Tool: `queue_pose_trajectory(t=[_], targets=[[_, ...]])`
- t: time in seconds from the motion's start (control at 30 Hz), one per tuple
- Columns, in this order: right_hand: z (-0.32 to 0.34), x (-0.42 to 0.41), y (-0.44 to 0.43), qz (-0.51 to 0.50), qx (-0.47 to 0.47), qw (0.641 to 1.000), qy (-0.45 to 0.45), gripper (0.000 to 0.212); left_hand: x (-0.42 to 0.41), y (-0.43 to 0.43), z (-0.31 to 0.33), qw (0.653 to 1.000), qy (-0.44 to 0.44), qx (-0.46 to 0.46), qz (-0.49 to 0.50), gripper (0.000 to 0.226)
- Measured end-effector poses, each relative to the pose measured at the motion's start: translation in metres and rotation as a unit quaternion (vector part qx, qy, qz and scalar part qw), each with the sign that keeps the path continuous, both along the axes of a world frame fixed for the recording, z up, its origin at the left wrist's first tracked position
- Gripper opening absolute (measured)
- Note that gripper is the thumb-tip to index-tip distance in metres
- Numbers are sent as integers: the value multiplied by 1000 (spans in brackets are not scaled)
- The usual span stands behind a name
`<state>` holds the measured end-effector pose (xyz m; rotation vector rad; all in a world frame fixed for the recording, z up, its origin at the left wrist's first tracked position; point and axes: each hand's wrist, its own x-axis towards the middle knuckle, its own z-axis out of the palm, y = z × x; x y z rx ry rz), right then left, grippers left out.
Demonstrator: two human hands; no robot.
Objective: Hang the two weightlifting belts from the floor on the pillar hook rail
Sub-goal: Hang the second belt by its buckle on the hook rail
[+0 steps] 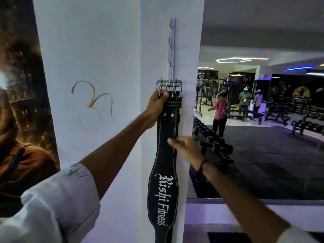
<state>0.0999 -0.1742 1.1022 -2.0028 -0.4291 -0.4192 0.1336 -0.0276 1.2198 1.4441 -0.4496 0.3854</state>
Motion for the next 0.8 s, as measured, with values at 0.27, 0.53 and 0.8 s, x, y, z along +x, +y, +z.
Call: queue_pose_trajectory(t=[0.27, 0.53, 0.8], targets=[[100, 27, 0, 20, 111, 993, -14, 24, 7, 7, 11, 1000, -6, -23, -13, 14], [-32, 0, 23, 42, 8, 998, 41, 28, 8, 28, 22, 999, 7, -52, 7, 14], [91, 9, 29, 18, 174, 984, -19, 37, 3, 34, 10, 1000, -28, -2, -12, 13]])
